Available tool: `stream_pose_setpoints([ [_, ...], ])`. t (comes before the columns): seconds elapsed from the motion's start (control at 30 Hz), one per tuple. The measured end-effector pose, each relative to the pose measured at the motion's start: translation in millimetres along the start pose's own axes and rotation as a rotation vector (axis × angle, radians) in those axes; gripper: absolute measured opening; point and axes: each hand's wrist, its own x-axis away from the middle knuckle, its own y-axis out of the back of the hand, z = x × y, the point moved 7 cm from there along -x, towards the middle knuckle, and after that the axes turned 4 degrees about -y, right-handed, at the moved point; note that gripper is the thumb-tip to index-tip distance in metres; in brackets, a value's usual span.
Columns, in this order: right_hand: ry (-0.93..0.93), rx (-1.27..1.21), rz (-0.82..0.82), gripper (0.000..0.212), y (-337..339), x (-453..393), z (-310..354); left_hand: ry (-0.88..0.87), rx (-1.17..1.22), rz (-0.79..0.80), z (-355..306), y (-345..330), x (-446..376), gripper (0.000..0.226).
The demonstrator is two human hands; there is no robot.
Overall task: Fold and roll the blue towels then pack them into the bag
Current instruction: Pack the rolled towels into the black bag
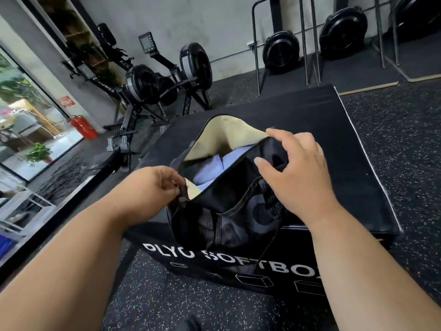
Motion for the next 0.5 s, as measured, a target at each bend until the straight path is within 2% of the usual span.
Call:
stream_pose_setpoints([
  [0.1,0.066,0.079,-0.006,0.052,-8,6,13,0.111,0.089,-0.109,29,6,-3,0.032],
  [0.2,0.154,0.099,-0.014,0.048,-17,13,30,0.217,0.171,-0.134,55,-4,-5,0.039],
  [0.33,0.285,0.096,0.102,0.051,-40,22,50,0.265,0.327,-0.135,69,-24,-10,0.046],
  [0.43,0.317,0.108,0.145,0.051,-58,25,52,0.259,0.415,-0.147,72,-34,-15,0.036],
  [0.5,0.315,0.137,0.135,0.037,-66,22,49,0.259,0.473,-0.19,76,-37,-19,0.033],
])
